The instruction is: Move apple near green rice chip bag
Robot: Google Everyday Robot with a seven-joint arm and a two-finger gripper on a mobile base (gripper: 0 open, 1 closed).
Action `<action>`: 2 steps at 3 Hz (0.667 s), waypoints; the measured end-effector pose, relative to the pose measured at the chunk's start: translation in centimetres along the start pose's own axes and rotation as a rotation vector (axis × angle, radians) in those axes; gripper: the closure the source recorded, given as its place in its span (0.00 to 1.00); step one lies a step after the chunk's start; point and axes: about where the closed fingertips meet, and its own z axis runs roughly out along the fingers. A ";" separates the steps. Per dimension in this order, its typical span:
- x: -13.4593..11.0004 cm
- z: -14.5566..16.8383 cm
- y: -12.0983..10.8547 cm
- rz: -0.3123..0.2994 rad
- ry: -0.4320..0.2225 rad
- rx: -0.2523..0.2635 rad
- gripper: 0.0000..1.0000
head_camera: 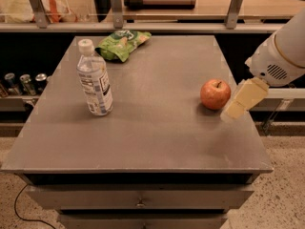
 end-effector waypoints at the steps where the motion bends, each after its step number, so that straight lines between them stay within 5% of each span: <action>1: -0.7 1.9 -0.9 0.043 -0.057 0.010 0.00; 2: -1.3 3.8 -1.4 0.062 -0.095 0.008 0.00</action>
Offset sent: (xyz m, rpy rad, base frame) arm 0.0477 0.0170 -0.0433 0.1461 -0.0609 -0.0642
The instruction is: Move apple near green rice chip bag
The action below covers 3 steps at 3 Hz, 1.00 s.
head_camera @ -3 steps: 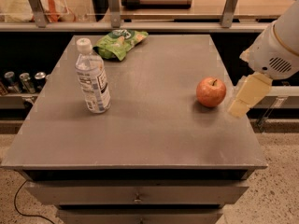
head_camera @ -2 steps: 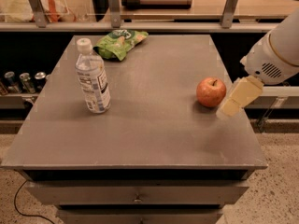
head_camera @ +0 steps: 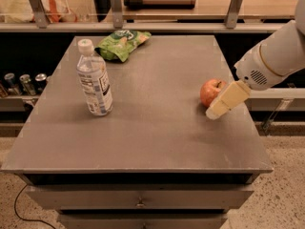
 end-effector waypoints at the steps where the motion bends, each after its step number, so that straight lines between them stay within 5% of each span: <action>1: 0.2 1.5 -0.5 0.016 -0.012 -0.008 0.00; 3: 0.7 3.3 -1.2 0.032 -0.010 -0.023 0.42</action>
Offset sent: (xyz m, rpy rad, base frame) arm 0.0214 -0.0056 -0.0351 0.0379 0.0198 -0.0295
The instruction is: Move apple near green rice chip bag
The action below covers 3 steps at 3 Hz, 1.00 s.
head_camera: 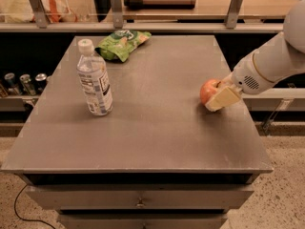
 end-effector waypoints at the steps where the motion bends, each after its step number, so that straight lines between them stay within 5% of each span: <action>1: 0.0 0.5 0.0 0.001 0.004 -0.012 0.65; 2: 0.0 0.7 0.0 0.004 0.007 -0.021 0.88; 3: -1.2 -0.8 -0.8 -0.012 -0.015 0.002 1.00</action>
Offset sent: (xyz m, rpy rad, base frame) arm 0.0049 0.0009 -0.0079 0.0112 0.0326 0.0039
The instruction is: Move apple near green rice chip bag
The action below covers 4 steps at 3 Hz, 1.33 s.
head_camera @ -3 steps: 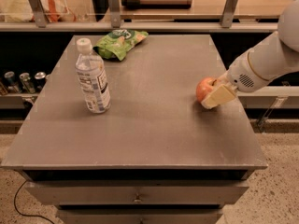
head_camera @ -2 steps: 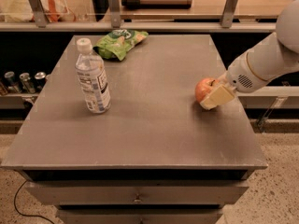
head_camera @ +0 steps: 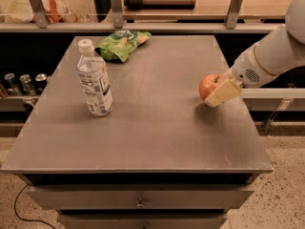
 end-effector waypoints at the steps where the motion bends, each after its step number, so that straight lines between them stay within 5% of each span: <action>1: -1.9 -2.8 -1.7 -0.026 -0.035 0.048 1.00; 3: -2.3 -3.5 -2.3 -0.018 -0.047 0.070 1.00; 4: -5.8 -2.0 -3.6 -0.015 -0.077 0.105 1.00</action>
Offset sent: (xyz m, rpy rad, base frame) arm 0.0090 -0.0058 0.0285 -0.0048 -0.0527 -0.0002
